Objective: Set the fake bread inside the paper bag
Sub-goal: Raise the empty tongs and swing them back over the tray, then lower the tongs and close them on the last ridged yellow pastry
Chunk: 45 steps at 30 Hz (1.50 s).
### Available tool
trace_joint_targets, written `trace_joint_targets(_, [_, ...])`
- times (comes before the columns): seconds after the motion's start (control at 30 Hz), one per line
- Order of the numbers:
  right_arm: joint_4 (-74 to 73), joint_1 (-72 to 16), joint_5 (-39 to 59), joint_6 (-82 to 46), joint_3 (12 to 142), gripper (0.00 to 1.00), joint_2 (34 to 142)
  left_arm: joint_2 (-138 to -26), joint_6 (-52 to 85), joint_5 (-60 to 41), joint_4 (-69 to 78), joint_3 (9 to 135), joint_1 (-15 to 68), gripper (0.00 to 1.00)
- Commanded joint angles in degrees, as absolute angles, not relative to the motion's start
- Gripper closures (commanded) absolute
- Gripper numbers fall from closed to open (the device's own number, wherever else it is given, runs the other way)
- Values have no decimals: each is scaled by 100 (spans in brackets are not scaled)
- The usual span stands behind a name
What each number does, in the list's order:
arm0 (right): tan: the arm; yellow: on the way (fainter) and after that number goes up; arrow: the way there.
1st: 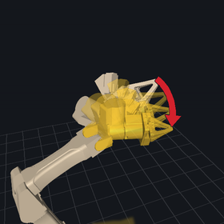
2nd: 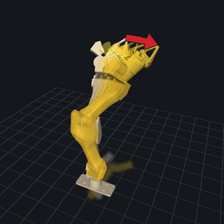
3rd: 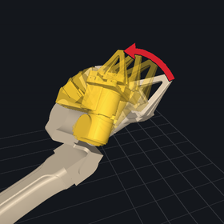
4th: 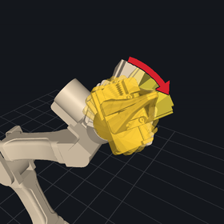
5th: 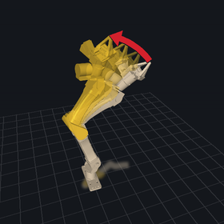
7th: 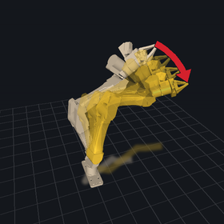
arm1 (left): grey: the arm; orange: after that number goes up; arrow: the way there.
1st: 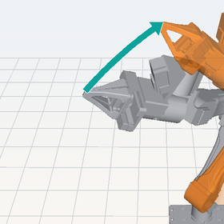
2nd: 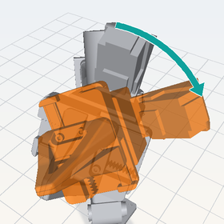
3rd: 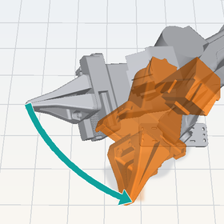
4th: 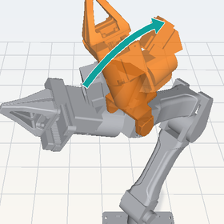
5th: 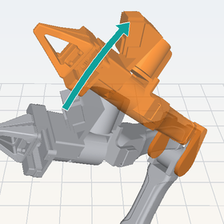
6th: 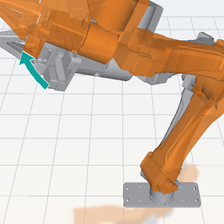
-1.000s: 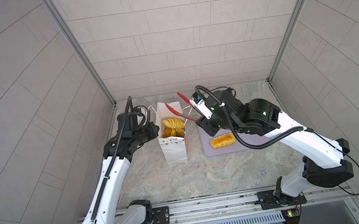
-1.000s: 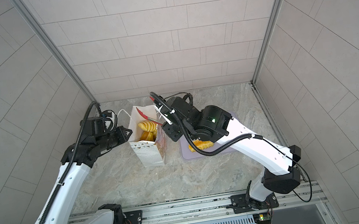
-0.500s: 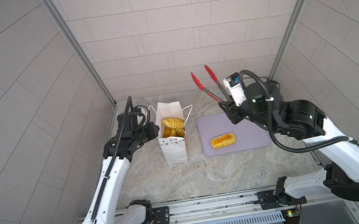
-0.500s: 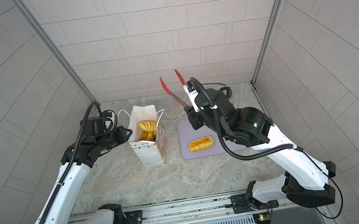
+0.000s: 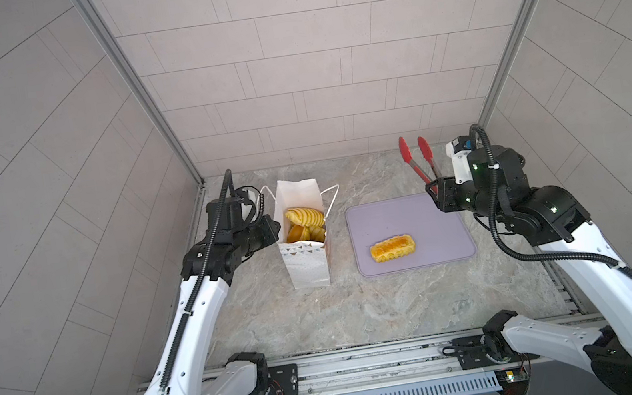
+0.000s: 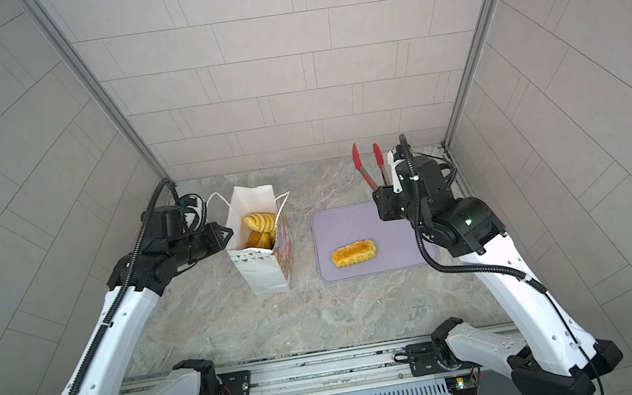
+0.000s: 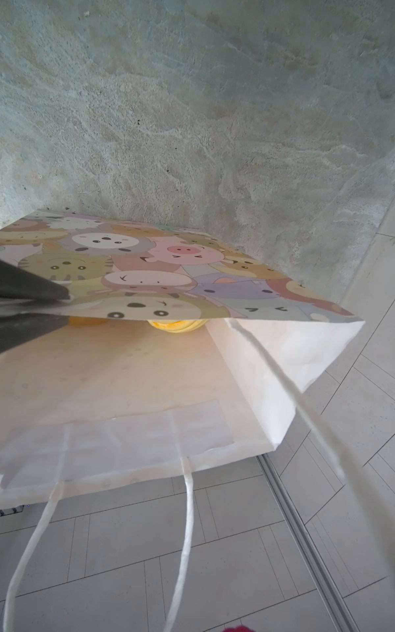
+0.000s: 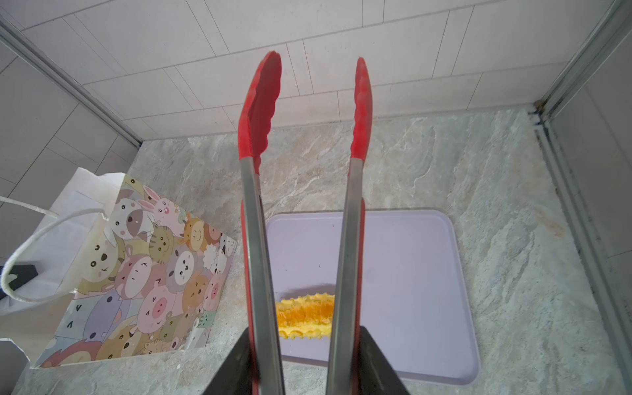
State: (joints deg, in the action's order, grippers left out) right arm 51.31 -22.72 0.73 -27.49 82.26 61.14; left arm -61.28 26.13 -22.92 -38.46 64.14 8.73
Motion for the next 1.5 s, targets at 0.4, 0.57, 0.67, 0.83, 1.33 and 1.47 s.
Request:
trace_joint_targets(0.4, [4451,-1487,1309,-3412,6566,57,5650,-6060,2597,-2329,-3956,6436,843,86])
trace_joint_targets(0.57, [4323,-1313,1503,-3523,6098,57,5527,-6058,2602,-2338,-3921,6399,837,86])
trace_joint_targets(0.67, [4243,-1242,1587,-3584,5863,57,5488,-6063,2602,-2339,-3929,6390,837,86])
trace_joint_targets(0.83, [4138,-1159,1683,-3656,5563,57,5448,-6055,2602,-2332,-3921,6370,836,86])
trace_joint_targets(1.33, [3996,-1106,2118,-4092,4679,57,5009,-6082,2619,-2334,-3860,6330,837,86])
trace_joint_targets(1.47, [4181,-1108,2159,-4176,4579,57,4880,-6098,2615,-2340,-3848,6333,843,86])
